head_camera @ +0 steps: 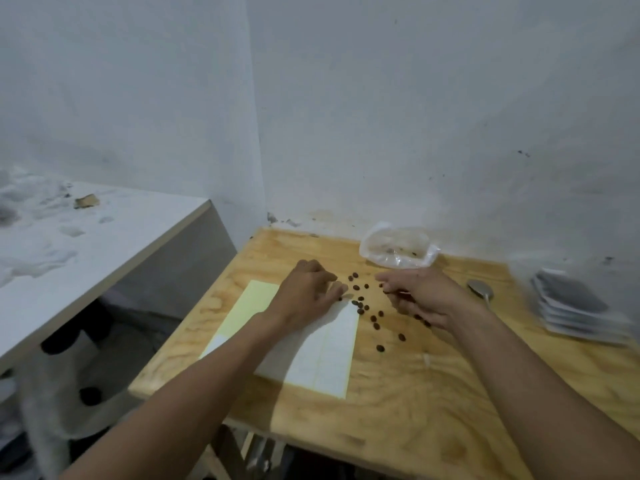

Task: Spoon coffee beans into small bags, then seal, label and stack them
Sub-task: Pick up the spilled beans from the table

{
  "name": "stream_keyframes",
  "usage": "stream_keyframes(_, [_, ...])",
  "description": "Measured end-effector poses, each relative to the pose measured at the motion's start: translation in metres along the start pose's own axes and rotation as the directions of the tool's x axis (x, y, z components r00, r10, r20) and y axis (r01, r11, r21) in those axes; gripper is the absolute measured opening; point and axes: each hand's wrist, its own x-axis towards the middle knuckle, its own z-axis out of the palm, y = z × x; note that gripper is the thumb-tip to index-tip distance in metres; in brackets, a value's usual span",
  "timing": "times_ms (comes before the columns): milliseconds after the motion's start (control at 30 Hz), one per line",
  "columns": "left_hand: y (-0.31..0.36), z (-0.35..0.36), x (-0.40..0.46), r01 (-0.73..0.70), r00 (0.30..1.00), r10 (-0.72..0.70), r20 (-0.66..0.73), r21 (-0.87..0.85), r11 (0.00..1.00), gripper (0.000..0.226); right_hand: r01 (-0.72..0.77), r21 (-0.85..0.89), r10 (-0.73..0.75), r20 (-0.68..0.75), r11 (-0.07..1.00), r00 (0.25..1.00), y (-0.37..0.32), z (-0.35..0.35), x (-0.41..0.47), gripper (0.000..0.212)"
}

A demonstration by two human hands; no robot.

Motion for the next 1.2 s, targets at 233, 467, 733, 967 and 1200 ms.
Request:
stream_keyframes(233, [-0.004, 0.001, 0.002, -0.139, 0.988, 0.139, 0.074, 0.002, 0.990, 0.015, -0.274, 0.547, 0.177, 0.224, 0.791, 0.958, -0.002, 0.003, -0.006, 0.032])
stream_keyframes(467, [0.029, -0.013, 0.006, 0.354, 0.929, -0.350, 0.118, -0.555, 0.753, 0.009, -0.061, -0.119, 0.063, 0.006, 0.991, 0.998, 0.007, 0.010, -0.014, 0.020])
stream_keyframes(733, [0.058, -0.024, 0.008, 0.657, 0.735, -0.550, 0.396, -0.613, 0.438, 0.024, -0.105, -0.021, 0.104, -0.022, 0.994, 0.994, 0.008, -0.006, -0.023, 0.014])
stream_keyframes(967, [0.058, -0.016, 0.004, 0.427, 0.899, -0.350, 0.265, -0.342, 0.837, 0.019, -0.169, 0.096, 0.169, 0.012, 0.981, 0.986, 0.005, -0.010, -0.021, 0.021])
stream_keyframes(1200, [0.063, -0.002, -0.007, 0.306, 0.930, -0.221, 0.293, -0.290, 0.907, 0.027, 0.192, -0.661, -0.279, -0.028, 0.725, 0.960, 0.029, -0.004, -0.023, 0.012])
